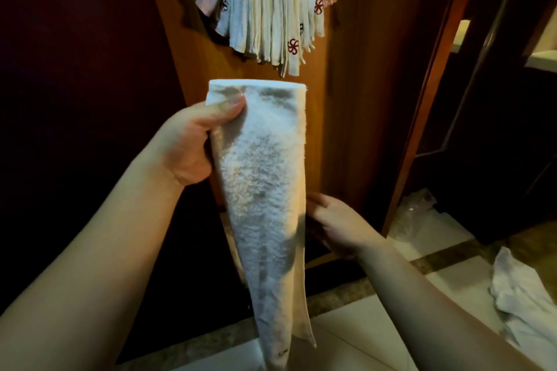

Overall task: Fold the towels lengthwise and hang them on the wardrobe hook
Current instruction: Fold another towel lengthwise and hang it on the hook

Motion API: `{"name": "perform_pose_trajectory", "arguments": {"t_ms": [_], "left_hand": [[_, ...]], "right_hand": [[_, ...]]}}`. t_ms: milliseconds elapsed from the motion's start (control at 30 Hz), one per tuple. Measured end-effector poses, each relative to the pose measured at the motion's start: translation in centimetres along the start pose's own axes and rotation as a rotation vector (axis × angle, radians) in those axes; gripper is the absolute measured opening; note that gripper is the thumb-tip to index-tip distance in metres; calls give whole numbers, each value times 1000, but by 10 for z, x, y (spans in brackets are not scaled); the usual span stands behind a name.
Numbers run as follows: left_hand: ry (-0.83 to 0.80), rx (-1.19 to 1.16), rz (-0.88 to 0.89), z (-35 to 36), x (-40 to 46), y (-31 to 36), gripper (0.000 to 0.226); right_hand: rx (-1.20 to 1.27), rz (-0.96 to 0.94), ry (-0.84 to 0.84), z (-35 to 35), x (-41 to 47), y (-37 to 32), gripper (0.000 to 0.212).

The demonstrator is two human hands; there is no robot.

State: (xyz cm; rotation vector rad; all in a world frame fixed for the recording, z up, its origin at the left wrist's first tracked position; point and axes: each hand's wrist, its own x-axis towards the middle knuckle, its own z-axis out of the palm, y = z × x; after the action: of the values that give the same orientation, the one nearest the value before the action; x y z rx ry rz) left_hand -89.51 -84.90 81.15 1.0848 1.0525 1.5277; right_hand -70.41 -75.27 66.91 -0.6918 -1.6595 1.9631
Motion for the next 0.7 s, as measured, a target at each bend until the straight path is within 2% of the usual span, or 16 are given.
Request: {"name": "perform_pose_trajectory", "arguments": {"t_ms": [133, 233, 400, 533, 600, 700], "left_hand": [[24, 8, -6, -3, 8, 10, 66], [62, 17, 10, -2, 9, 14, 36], [119, 32, 67, 5, 9, 23, 27], [183, 22, 76, 15, 9, 27, 34], [200, 3, 80, 18, 10, 27, 36], [211, -21, 79, 21, 11, 27, 35]], "right_hand": [[-268, -18, -1, 9, -1, -2, 11], [-363, -71, 92, 15, -2, -11, 12], [-343, -207, 332, 21, -5, -16, 14], [-255, -283, 445, 29, -7, -7, 17], [-220, -350, 436, 30, -12, -5, 19], [-196, -357, 320, 26, -18, -4, 30]]}}
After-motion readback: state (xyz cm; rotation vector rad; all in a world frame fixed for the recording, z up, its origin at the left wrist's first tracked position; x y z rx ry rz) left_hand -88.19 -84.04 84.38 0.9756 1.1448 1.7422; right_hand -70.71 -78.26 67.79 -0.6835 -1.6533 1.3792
